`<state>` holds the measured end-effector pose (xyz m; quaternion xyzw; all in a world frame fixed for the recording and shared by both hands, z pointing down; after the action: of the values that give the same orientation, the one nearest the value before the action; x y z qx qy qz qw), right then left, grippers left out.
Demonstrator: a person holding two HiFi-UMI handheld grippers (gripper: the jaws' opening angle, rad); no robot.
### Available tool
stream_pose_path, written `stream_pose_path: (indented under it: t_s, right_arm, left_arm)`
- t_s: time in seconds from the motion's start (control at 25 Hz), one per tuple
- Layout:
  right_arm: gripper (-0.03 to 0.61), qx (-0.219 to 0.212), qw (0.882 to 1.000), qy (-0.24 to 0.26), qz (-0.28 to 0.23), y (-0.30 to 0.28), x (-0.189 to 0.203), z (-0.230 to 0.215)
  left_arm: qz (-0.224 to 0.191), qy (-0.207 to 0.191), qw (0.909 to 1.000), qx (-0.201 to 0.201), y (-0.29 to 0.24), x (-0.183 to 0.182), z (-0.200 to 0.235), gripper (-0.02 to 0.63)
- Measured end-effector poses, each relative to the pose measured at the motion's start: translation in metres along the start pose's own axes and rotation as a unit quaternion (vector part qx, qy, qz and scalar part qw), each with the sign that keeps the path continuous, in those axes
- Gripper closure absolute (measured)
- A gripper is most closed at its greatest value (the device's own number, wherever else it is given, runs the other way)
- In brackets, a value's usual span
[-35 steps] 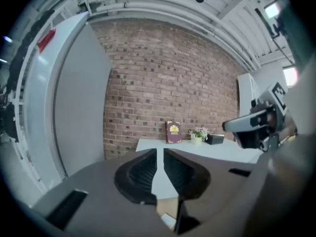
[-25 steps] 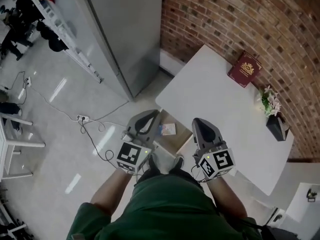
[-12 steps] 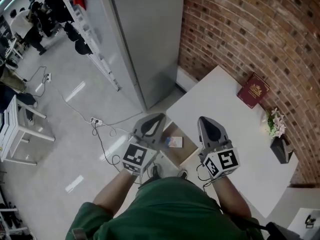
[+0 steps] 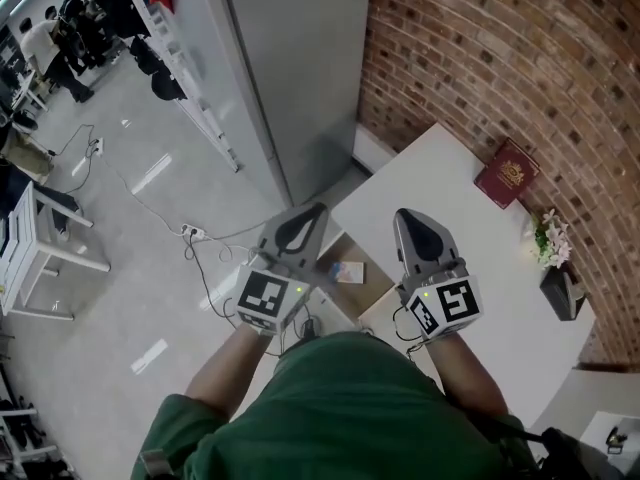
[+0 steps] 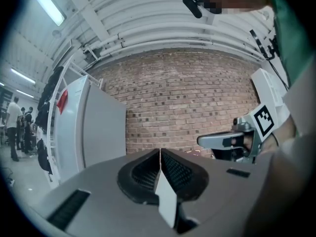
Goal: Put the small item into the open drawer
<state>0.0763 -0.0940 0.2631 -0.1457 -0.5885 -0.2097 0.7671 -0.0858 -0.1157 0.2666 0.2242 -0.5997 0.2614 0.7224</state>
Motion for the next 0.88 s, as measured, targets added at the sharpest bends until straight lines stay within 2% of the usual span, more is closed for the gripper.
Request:
stream_pose_path:
  t_s: [0.2,0.4,0.6,0.88]
  right_arm:
    - [0.575,0.017,1.000,-0.004,0.000,-0.001,0.004,-0.010]
    - [0.575,0.018,1.000,0.006,0.003,-0.009,0.004,-0.012]
    - [0.577,0.012,1.000,0.019,0.009,-0.018,0.008,-0.010]
    - [0.577,0.004,1.000,0.010,0.019,-0.025,0.016,-0.011]
  left_arm:
    - [-0.009,0.017,0.9997,-0.018,-0.004,0.001,0.005,0.600]
    - [0.016,0.027,0.9993,-0.020,-0.008,0.003,0.008,0.600]
    - [0.021,0.020,0.9992,-0.027,-0.013,0.010,0.015,0.600]
    - [0.011,0.018,0.9993,-0.030,-0.018,0.012,0.024,0.600]
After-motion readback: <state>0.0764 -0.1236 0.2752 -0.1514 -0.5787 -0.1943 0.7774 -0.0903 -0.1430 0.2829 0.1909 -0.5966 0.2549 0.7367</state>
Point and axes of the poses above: the fingertips, and each gripper's own axes: y backward along the fingers, z to its left, x out of its underside, the point moved 4 cm from there along y, backward along the fingers, and after that the axes turned 15 degrees about y, right-handed, at the moved point
